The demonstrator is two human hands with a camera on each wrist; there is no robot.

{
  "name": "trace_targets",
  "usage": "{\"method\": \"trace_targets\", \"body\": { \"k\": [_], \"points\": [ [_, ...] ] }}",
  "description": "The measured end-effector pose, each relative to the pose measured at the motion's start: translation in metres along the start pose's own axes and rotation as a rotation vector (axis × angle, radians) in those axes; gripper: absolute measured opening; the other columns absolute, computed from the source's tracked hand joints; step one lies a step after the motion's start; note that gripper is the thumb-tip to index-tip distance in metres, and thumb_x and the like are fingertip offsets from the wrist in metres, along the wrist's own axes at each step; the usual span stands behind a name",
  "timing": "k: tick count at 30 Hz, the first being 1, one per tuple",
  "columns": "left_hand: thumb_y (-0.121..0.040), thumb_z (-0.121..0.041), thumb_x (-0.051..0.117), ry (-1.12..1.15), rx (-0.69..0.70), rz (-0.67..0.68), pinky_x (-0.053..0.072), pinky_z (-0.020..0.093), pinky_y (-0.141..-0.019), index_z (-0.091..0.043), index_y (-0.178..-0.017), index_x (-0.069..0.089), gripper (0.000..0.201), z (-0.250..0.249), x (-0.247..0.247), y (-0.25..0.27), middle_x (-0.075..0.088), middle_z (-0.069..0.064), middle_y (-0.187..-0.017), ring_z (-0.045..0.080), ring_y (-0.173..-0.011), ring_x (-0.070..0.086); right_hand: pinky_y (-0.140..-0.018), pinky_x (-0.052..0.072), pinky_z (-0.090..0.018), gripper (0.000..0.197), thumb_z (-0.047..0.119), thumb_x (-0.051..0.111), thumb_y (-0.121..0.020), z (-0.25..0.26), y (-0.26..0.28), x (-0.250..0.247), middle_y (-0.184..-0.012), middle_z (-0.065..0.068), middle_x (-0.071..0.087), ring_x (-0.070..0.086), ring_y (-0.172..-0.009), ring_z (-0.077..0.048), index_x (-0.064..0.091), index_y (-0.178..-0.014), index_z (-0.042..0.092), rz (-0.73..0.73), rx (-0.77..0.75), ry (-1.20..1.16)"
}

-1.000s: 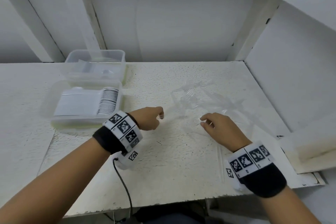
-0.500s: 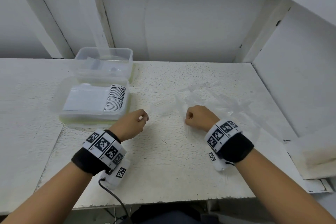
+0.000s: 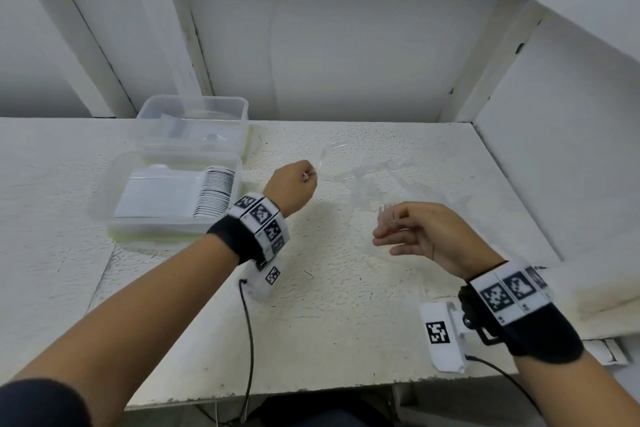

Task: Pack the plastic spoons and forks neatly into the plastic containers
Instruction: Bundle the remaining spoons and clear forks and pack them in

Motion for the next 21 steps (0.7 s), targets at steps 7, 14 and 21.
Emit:
{"method": "trace_targets", "body": {
  "k": [7, 14, 21],
  "points": [
    [-0.092, -0.006, 0.045, -0.301, -0.055, 0.260, 0.041, 0.030, -0.091, -0.008, -0.136, 0.044, 0.045, 0.000, 0.042, -0.056, 0.035, 0.014, -0.138, 0.030, -0.114, 0.052, -0.058, 0.052, -0.017, 0.017, 0.001, 0.060, -0.086, 0.019, 0.014, -0.024, -0.073, 0.005, 0.071, 0.067, -0.066, -0.008, 0.065, -0.088, 0.017, -0.237, -0.341, 0.007],
    [-0.093, -0.019, 0.051, -0.458, -0.051, 0.341, 0.044, 0.032, -0.089, -0.003, -0.119, 0.054, 0.031, 0.005, 0.046, -0.053, 0.057, 0.012, -0.122, 0.028, -0.111, 0.054, -0.082, 0.052, -0.033, 0.016, 0.017, 0.053, -0.094, 0.043, 0.015, -0.053, -0.088, 0.003, 0.063, 0.061, -0.087, -0.012, 0.058, -0.088, 0.031, -0.480, -0.517, 0.099],
    [-0.090, -0.021, 0.052, -0.267, -0.083, 0.425, 0.029, 0.021, -0.056, -0.014, -0.081, 0.045, 0.013, 0.018, 0.035, 0.001, 0.043, 0.002, -0.083, 0.014, -0.071, 0.040, -0.040, 0.034, -0.018, 0.018, 0.034, 0.038, -0.100, 0.052, -0.055, -0.038, -0.066, 0.001, 0.043, 0.035, -0.048, -0.009, 0.049, -0.113, 0.032, -0.355, -0.292, 0.251]
  ]
}}
Point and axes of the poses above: each hand's wrist, its own y-axis away from the middle knuckle, its own x-axis out of the palm, z = x × y, the point moved 7 cm from there along -y, towards the middle knuckle
